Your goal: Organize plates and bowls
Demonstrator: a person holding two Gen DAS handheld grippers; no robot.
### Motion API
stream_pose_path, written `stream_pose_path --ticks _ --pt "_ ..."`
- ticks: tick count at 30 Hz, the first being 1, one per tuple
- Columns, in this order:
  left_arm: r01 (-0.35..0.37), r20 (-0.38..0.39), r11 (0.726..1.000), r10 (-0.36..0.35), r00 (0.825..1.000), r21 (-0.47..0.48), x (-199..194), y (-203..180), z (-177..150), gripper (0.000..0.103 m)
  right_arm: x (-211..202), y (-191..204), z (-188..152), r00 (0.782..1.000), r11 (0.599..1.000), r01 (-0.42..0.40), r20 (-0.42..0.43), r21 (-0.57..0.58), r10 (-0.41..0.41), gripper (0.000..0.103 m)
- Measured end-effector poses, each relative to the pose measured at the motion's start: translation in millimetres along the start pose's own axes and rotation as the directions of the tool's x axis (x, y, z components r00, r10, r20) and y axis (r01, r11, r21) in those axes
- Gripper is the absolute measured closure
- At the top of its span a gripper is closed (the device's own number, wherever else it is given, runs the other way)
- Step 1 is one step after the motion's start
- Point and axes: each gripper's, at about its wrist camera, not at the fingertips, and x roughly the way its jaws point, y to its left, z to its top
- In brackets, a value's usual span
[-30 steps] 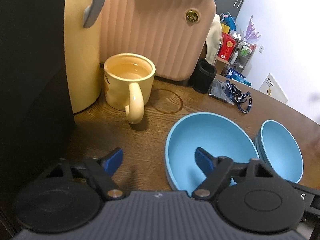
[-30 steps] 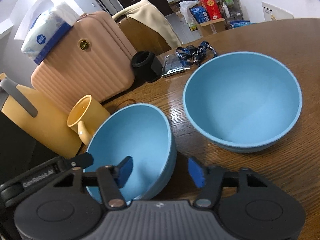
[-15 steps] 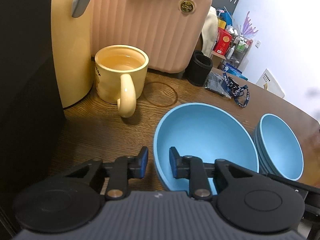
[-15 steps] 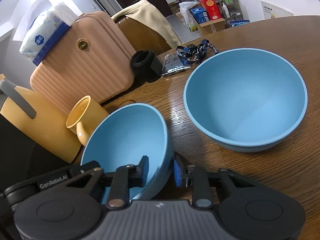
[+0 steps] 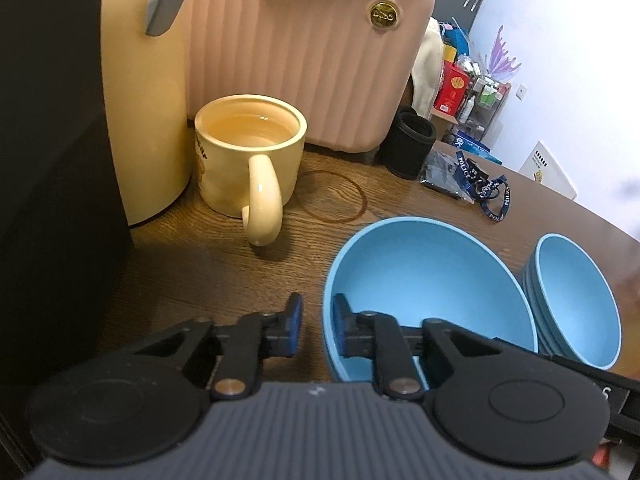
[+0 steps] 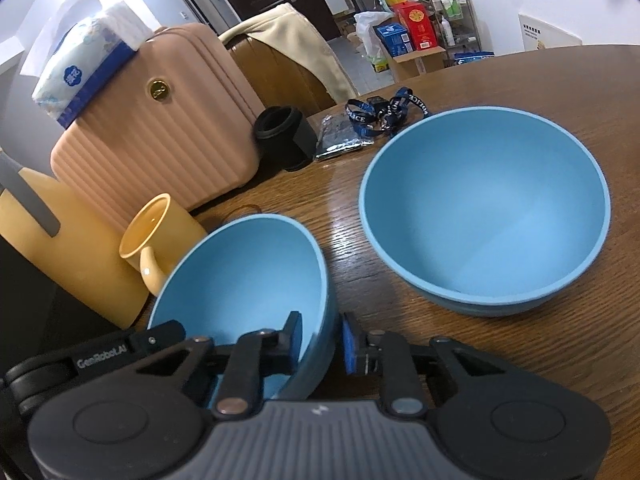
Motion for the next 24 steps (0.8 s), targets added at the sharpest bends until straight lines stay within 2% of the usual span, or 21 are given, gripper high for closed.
stream_pose_path --ticks 6,24 --pt "0.011 0.004 1.000 -0.011 1.000 0.012 1.1 -1.9 -0.4 0.096 0.4 0.7 0.0 1.000 1.000 -0.001 0.005 -0.004 0.001 0.085" --pt "-0.006 0.030 1.000 0.005 1.000 0.012 -9.6 -5.9 -1.3 0.097 -5.1 -0.5 -1.4 1.000 1.000 -0.017 0.012 -0.005 0.017 0.087"
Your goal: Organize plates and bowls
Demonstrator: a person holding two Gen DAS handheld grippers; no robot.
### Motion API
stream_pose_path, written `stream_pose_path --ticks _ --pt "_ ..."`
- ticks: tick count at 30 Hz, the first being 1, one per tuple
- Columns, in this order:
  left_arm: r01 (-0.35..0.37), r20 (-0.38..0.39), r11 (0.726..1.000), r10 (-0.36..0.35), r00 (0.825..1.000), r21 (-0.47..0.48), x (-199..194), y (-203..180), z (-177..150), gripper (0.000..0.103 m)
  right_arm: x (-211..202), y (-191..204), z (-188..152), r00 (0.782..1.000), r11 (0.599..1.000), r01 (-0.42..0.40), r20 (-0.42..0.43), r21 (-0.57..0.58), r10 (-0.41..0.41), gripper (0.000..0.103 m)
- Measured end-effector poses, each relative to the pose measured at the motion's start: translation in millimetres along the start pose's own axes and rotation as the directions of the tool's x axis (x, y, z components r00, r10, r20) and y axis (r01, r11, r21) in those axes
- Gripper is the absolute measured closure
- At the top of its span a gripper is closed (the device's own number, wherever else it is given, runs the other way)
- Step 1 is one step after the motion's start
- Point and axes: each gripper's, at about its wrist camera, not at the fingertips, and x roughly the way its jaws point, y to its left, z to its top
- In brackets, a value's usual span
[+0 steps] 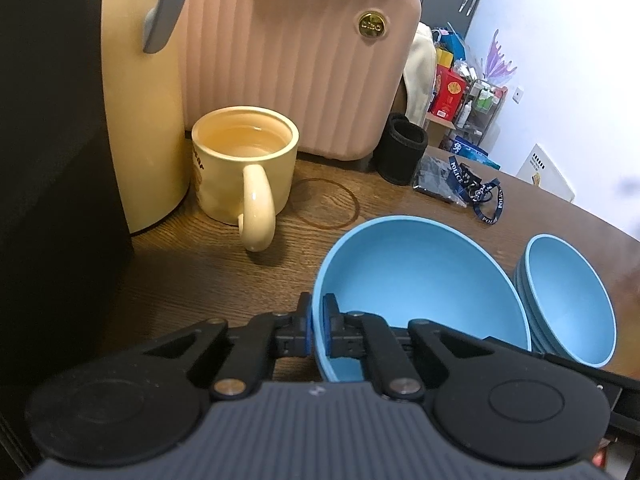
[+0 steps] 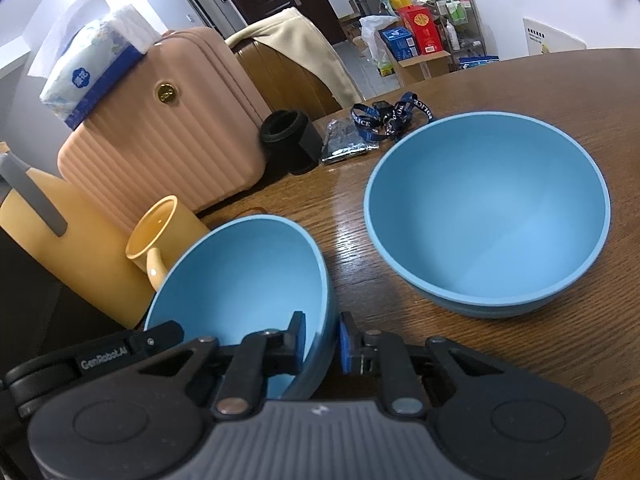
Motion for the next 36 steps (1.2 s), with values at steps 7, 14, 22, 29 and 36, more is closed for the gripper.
stream_pose_path --ticks 7,14,22,29,36 --pt "-0.001 0.017 1.000 0.001 1.000 -0.002 -9.4 -1.8 -0.3 0.097 -5.9 -0.4 0.4 1.000 1.000 -0.014 0.011 0.001 0.014 0.087" --pt "-0.010 0.040 1.000 0.009 0.999 0.004 -20.6 -6.2 -3.9 0.097 -16.4 0.4 0.2 0.999 1.000 -0.025 0.031 0.000 0.025 0.087" --pt "-0.028 0.059 1.000 0.027 0.998 0.006 -33.2 -11.6 -10.4 0.097 -24.4 -0.1 -3.9 0.999 1.000 -0.021 0.036 0.001 0.021 0.088" --pt "-0.032 0.075 0.999 0.032 0.997 -0.003 -46.6 -14.3 -17.0 0.097 -37.0 4.4 -8.6 0.999 1.000 -0.008 0.039 -0.026 0.009 0.089" --pt "-0.027 0.070 1.000 0.028 0.997 -0.009 -57.5 -17.5 -24.1 0.097 -56.2 6.3 -12.0 0.999 0.999 0.011 0.052 -0.048 -0.009 0.089"
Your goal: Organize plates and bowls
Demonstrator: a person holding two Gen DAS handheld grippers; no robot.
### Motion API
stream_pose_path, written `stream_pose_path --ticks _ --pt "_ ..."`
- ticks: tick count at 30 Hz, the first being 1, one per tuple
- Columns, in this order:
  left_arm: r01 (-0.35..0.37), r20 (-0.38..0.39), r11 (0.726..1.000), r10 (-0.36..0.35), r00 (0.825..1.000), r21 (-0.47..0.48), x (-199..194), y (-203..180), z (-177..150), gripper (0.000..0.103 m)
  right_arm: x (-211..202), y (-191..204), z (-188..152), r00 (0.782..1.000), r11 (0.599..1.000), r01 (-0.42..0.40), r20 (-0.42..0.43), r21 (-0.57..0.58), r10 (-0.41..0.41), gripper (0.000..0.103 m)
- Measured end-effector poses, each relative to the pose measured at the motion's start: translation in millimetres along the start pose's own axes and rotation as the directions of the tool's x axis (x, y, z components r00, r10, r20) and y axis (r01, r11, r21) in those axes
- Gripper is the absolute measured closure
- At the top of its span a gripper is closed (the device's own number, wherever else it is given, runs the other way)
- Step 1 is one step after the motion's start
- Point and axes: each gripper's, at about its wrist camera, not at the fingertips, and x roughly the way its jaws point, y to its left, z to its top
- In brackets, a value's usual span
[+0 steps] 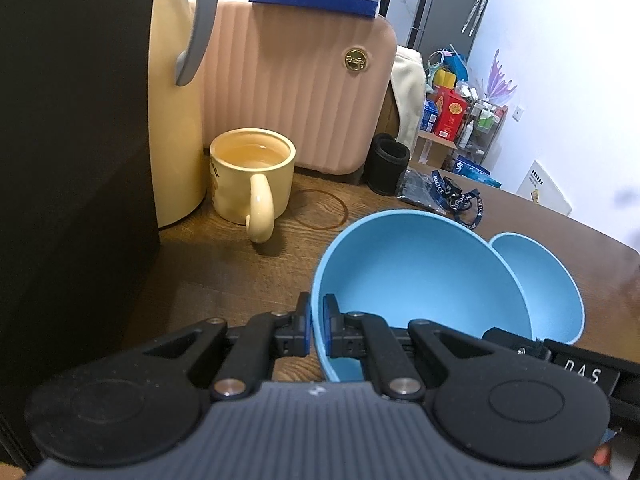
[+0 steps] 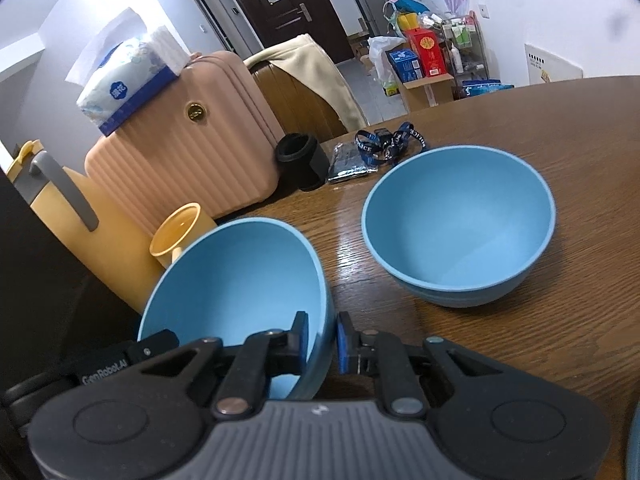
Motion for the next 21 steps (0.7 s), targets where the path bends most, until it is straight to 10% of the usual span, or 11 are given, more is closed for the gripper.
stream_pose_path --ticks 21 --pt "-0.016 0.036 0.999 0.015 0.999 0.033 -66.8 -21.4 -22.2 0.096 -66.1 0.6 -16.7 0.999 0.998 0.028 0.018 -0.056 -0.027 0.092"
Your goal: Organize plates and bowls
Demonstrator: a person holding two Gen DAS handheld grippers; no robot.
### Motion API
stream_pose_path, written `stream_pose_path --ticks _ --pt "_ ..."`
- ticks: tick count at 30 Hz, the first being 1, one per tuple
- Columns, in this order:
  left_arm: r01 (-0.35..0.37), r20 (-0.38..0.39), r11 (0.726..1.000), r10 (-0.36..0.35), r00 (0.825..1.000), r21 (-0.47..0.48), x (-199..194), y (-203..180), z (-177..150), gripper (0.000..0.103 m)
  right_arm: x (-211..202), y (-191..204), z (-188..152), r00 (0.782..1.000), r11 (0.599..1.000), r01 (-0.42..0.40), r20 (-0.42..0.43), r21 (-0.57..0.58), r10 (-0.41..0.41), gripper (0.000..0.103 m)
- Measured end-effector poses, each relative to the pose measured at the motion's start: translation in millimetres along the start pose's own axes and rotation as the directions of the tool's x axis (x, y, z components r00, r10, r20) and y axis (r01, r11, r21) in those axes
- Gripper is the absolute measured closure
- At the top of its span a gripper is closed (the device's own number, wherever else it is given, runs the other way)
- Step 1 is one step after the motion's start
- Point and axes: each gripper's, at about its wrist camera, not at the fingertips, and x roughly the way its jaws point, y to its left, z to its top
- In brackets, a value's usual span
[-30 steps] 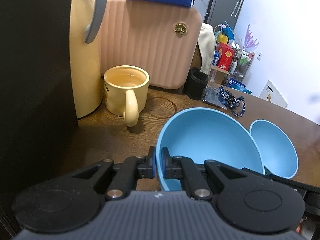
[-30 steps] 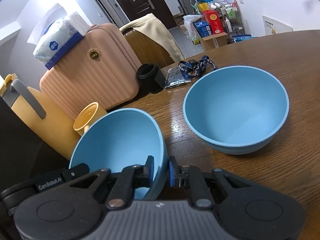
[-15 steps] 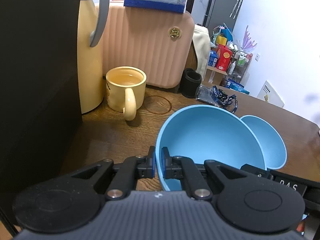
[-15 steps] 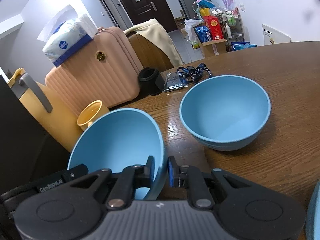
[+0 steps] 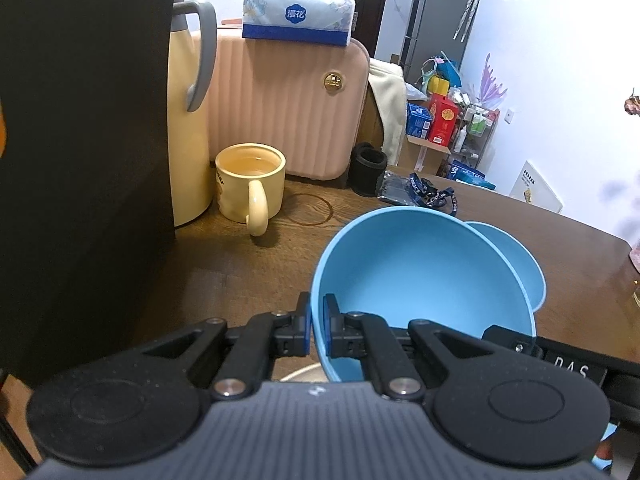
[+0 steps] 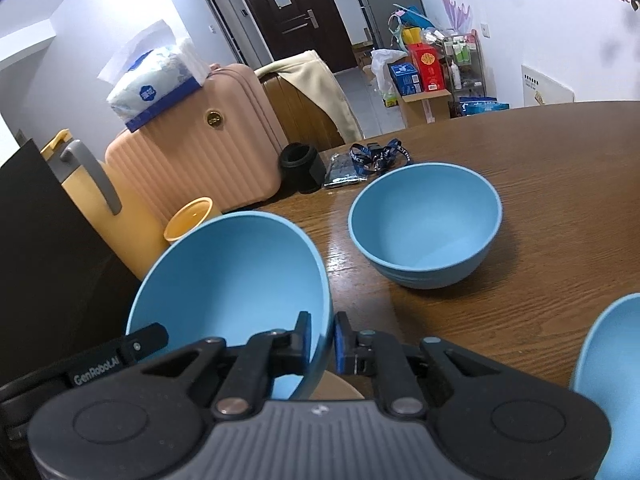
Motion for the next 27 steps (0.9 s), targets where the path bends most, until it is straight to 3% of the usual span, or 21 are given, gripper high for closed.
stream_pose_path --ticks 27 --pt "0.015 0.027 0.997 -0.017 0.999 0.070 -74.2 -55.3 -38.2 0.096 -93.8 -41.1 -28.5 0.999 0.999 0.037 0.034 0.012 -0.037 0.092"
